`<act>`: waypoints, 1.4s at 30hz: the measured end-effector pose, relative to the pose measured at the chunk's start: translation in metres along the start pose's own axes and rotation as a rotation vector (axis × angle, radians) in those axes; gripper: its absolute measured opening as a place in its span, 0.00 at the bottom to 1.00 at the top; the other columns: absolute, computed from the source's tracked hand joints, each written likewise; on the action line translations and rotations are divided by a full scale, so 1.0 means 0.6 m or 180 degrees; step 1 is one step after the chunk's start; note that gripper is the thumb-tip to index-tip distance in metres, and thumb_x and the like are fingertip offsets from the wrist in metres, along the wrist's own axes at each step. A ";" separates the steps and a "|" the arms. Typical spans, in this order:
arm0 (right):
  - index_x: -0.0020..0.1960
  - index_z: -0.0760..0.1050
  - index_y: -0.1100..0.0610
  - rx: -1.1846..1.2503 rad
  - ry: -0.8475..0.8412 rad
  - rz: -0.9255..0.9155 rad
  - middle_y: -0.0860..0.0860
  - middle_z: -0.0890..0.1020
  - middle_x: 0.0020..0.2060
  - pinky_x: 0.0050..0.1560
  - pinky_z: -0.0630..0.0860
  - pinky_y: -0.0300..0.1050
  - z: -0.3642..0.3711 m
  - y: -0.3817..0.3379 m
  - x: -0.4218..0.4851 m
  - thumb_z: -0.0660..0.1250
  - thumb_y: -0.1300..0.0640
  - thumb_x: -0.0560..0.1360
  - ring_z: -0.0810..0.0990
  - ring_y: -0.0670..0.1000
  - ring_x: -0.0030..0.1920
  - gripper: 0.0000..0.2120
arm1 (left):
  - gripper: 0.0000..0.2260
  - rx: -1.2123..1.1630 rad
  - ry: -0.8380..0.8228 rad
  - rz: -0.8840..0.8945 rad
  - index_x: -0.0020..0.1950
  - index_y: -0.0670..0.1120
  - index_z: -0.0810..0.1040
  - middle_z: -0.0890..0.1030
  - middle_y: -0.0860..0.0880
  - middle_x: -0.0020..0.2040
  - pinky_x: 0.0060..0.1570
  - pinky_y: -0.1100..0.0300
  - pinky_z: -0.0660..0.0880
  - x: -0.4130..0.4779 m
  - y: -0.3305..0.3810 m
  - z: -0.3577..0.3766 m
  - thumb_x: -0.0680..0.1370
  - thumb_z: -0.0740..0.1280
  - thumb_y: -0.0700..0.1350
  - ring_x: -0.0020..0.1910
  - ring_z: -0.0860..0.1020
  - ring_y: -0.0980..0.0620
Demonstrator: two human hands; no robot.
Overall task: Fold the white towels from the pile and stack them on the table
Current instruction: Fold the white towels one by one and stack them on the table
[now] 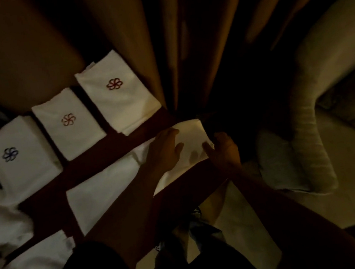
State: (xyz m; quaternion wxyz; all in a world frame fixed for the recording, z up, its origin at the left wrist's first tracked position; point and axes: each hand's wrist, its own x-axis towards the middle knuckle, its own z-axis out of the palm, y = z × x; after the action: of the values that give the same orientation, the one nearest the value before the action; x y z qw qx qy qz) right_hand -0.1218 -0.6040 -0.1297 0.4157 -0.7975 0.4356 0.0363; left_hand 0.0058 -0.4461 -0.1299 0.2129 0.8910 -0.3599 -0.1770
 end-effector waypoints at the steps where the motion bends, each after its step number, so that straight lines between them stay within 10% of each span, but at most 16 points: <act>1: 0.73 0.67 0.54 0.0064 -0.0085 0.0115 0.55 0.76 0.67 0.60 0.77 0.57 0.001 0.003 0.007 0.68 0.40 0.75 0.76 0.59 0.65 0.32 | 0.27 -0.0035 -0.0045 -0.0018 0.70 0.40 0.73 0.76 0.40 0.67 0.64 0.46 0.74 0.012 0.003 0.002 0.79 0.60 0.57 0.68 0.73 0.41; 5: 0.77 0.61 0.57 0.0216 -0.0489 0.0594 0.56 0.73 0.70 0.55 0.73 0.45 0.013 0.009 0.035 0.66 0.44 0.79 0.75 0.59 0.67 0.32 | 0.27 -0.0041 -0.0365 0.0064 0.77 0.41 0.65 0.68 0.40 0.75 0.71 0.43 0.66 0.060 0.008 0.013 0.81 0.63 0.52 0.74 0.65 0.40; 11: 0.78 0.60 0.57 0.0823 -0.0598 0.1144 0.55 0.71 0.71 0.61 0.78 0.53 0.029 0.009 0.050 0.70 0.48 0.78 0.75 0.59 0.67 0.34 | 0.30 0.0053 -0.1061 -0.0419 0.81 0.52 0.52 0.57 0.46 0.80 0.73 0.39 0.58 0.104 0.030 0.013 0.82 0.62 0.51 0.79 0.53 0.41; 19: 0.66 0.74 0.61 0.1787 -0.0250 0.1249 0.54 0.79 0.56 0.51 0.79 0.51 0.017 -0.009 0.034 0.78 0.62 0.69 0.79 0.55 0.55 0.27 | 0.25 -0.0714 -0.1017 -0.0665 0.77 0.46 0.67 0.74 0.42 0.69 0.68 0.50 0.70 0.113 0.028 -0.033 0.79 0.66 0.42 0.69 0.71 0.41; 25: 0.50 0.80 0.55 0.1598 -0.0492 0.0307 0.50 0.82 0.47 0.52 0.82 0.54 -0.002 -0.074 -0.011 0.75 0.58 0.74 0.83 0.53 0.50 0.07 | 0.06 -0.1009 -0.0731 -0.0661 0.54 0.47 0.83 0.79 0.54 0.42 0.39 0.70 0.70 0.068 0.012 -0.108 0.79 0.68 0.45 0.45 0.78 0.55; 31: 0.60 0.80 0.55 0.0519 -0.0314 -0.0749 0.48 0.81 0.49 0.42 0.69 0.35 0.046 -0.160 -0.079 0.71 0.51 0.77 0.79 0.46 0.49 0.13 | 0.14 -0.2656 -0.0656 -0.1702 0.51 0.46 0.80 0.83 0.46 0.47 0.37 0.63 0.77 0.001 0.008 -0.138 0.78 0.67 0.57 0.40 0.82 0.52; 42: 0.57 0.81 0.54 0.0547 -0.1310 -0.1217 0.47 0.84 0.47 0.50 0.77 0.37 0.136 -0.244 -0.184 0.76 0.48 0.73 0.82 0.43 0.49 0.16 | 0.10 -0.2497 0.0120 -0.1787 0.53 0.42 0.82 0.82 0.45 0.44 0.40 0.53 0.80 -0.161 -0.114 -0.207 0.76 0.74 0.47 0.43 0.83 0.47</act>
State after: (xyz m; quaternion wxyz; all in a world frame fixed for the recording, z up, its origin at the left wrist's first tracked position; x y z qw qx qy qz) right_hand -0.0592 -0.4336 -0.0442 0.5607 -0.8029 0.1854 0.0812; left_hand 0.0374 -0.3012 -0.0435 0.4833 0.8093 -0.0076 -0.3338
